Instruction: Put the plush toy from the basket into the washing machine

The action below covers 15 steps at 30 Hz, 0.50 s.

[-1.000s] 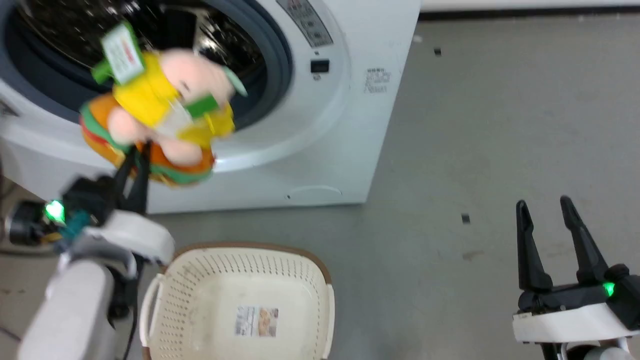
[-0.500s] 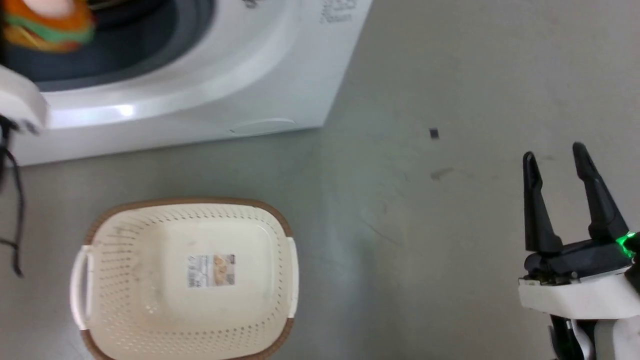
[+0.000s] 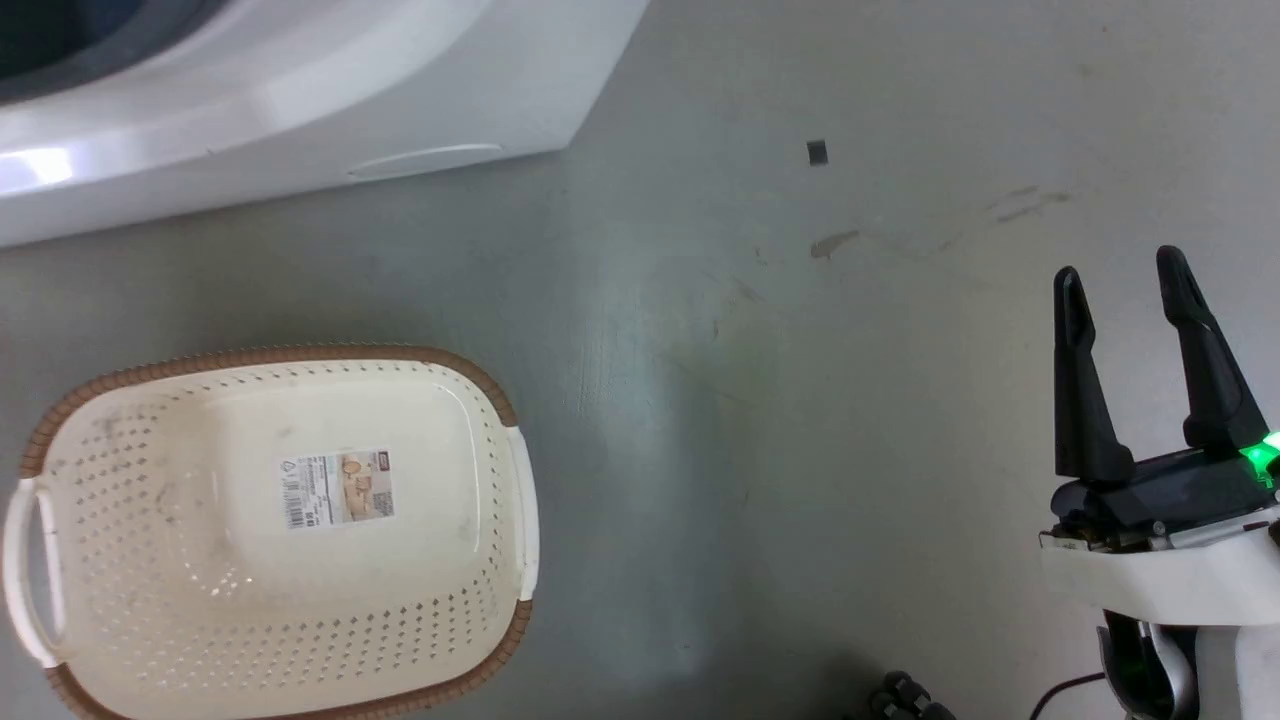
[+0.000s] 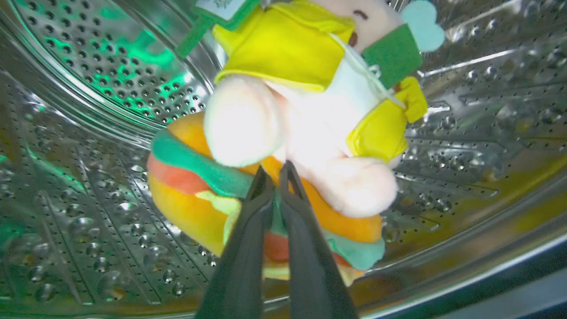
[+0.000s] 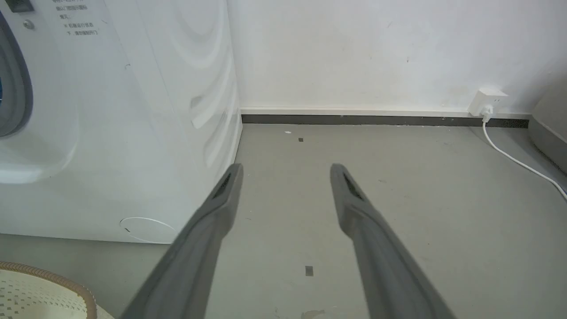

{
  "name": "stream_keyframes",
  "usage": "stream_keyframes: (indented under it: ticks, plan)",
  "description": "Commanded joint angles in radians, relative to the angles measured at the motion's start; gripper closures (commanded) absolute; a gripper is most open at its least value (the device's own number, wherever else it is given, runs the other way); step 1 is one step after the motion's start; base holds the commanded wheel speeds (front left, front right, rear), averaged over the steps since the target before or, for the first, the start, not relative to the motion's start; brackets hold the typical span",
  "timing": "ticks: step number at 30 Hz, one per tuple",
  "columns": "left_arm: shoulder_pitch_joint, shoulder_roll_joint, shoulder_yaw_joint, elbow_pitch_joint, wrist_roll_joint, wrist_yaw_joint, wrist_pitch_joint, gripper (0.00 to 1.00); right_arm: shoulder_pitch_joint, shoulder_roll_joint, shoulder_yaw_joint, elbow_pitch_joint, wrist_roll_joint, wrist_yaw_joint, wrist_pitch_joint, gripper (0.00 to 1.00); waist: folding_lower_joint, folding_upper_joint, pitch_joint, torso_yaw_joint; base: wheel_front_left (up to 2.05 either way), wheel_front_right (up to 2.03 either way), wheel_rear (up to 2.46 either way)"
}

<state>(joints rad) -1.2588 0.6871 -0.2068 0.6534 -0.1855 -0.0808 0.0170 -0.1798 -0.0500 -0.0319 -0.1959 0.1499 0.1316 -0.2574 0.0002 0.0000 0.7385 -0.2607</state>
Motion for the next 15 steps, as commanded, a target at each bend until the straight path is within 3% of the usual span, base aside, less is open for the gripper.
stream_keyframes:
  ticks: [1, 15]
  plan:
    - [-0.029, -0.003, -0.011, 0.031, 0.007, -0.005, -0.003, 1.0, -0.019, 0.0, 0.002, -0.002, 0.007, -0.001, -0.004, 0.0, -0.0002, 0.0, 0.02, -0.01, 0.0, 0.0, 0.0]
    - [-0.105, -0.061, -0.09, 0.292, 0.008, -0.035, -0.069, 1.0, -0.033, 0.0, -0.009, 0.005, 0.015, -0.001, -0.004, 0.0, -0.0002, 0.0, 0.042, 0.009, 0.0, 0.0, 0.0]
